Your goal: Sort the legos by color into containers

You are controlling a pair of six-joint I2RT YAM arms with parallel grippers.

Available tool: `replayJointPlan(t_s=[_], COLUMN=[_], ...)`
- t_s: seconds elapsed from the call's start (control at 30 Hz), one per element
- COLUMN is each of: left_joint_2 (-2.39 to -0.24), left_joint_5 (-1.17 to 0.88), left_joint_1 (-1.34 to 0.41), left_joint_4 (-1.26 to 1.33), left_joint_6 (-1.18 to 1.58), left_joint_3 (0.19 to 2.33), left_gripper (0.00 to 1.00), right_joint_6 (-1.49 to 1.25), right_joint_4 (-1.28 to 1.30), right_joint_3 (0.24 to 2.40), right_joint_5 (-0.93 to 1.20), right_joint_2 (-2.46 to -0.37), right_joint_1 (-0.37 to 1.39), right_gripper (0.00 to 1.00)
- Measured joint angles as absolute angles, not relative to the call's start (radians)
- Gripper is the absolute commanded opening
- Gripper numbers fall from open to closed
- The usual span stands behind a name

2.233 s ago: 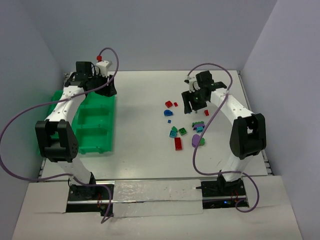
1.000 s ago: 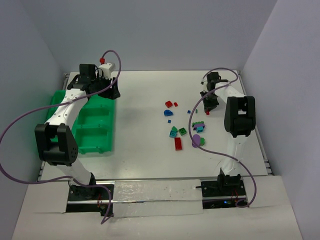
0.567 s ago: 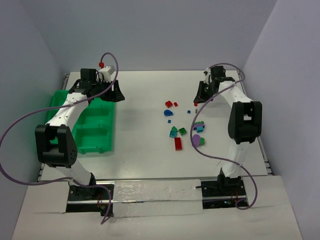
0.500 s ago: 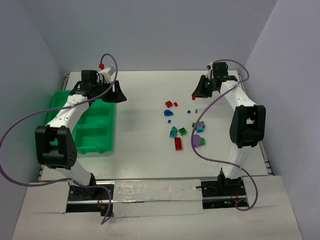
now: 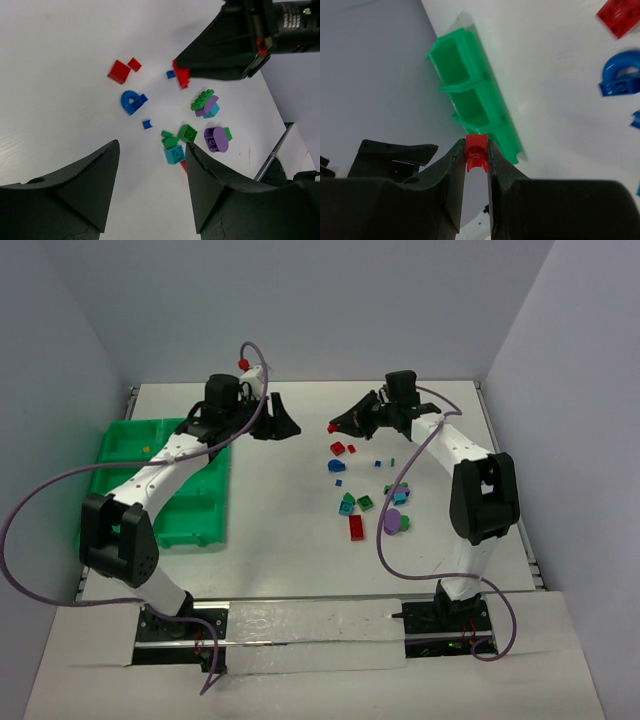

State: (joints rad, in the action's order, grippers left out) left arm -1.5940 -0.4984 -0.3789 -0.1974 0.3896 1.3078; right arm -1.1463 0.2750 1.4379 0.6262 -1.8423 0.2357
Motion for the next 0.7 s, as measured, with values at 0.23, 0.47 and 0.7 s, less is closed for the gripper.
replayJointPlan(t_s=[0.23, 0.47, 0.7], left_joint_2=[-1.665, -1.683, -1.695], left_joint_5=[-0.457, -0.426, -0.415], left_joint_1=[-0.488, -0.492, -0.492], left_joint_4=[-0.19, -0.191, -0.191], left_joint_6=[0.409, 0.412, 0.413], left_joint_3=[1.376, 1.377, 1.381], left_gripper=[0.59, 0.57, 0.55], right_joint_6=[-1.255, -1.297, -1.311], right_joint_4=[0.201, 0.165, 0.144], right_joint_3=[1.436, 1.41, 1.382], right_joint_5=[0.67, 0.692, 0.71], right_joint_2=[-1.842, -1.839, -1.823], right_joint_1=[0.307, 0.319, 0.335], right_gripper=[0.0, 0.0, 0.0])
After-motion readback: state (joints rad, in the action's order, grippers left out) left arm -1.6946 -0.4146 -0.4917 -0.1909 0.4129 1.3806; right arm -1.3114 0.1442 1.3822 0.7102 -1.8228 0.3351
